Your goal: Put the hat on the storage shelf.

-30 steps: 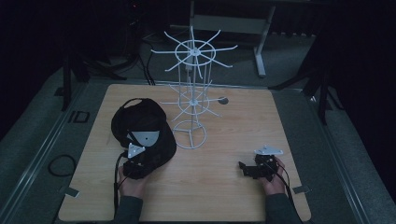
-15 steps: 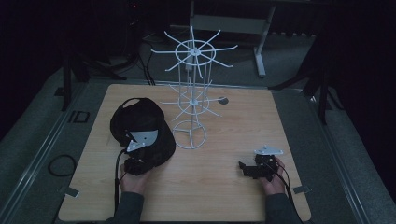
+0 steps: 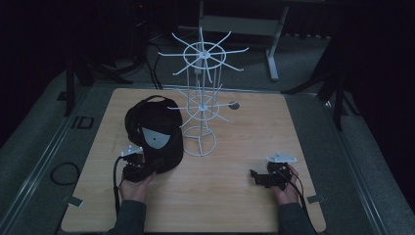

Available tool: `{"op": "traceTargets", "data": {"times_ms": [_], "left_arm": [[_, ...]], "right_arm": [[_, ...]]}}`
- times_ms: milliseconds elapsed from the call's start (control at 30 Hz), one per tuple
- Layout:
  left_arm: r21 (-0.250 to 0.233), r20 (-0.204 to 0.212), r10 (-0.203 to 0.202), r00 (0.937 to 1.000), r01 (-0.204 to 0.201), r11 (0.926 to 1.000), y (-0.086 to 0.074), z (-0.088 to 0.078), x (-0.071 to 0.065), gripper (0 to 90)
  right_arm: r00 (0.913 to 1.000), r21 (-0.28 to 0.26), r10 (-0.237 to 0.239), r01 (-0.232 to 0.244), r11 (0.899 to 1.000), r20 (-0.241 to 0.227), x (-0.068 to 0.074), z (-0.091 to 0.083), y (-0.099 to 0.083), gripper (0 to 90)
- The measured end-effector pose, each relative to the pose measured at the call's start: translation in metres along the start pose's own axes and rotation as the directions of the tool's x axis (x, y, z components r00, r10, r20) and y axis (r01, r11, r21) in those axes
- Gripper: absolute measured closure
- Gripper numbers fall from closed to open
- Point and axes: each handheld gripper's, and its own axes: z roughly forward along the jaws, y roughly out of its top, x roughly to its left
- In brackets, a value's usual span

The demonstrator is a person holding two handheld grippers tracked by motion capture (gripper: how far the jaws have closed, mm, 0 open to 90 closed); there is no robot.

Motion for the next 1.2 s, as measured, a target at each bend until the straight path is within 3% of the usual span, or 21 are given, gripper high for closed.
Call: {"op": "traceTargets", "data": {"times_ms": [500,733,1200], "left_arm": [[-0.032,-0.024,0.043,0.9988,-0.044,0.9985,0.013,-0.012,-0.004,86.9],[-0.034,-0.055,0.079,0.9953,-0.081,0.9961,0.021,-0.016,-0.002,86.9],[-0.076,-0.099,0.104,0.9896,-0.112,0.9909,0.035,-0.029,0.004,86.9]], "right_arm": [[1.0000,0.000,0.000,0.000,1.000,0.000,0.000,0.000,0.000,10.8],[1.0000,0.000,0.000,0.000,1.000,0.000,0.000,0.000,0.000,10.8],[1.0000,0.001,0.000,0.000,1.000,0.000,0.000,0.000,0.000,10.8]]}}
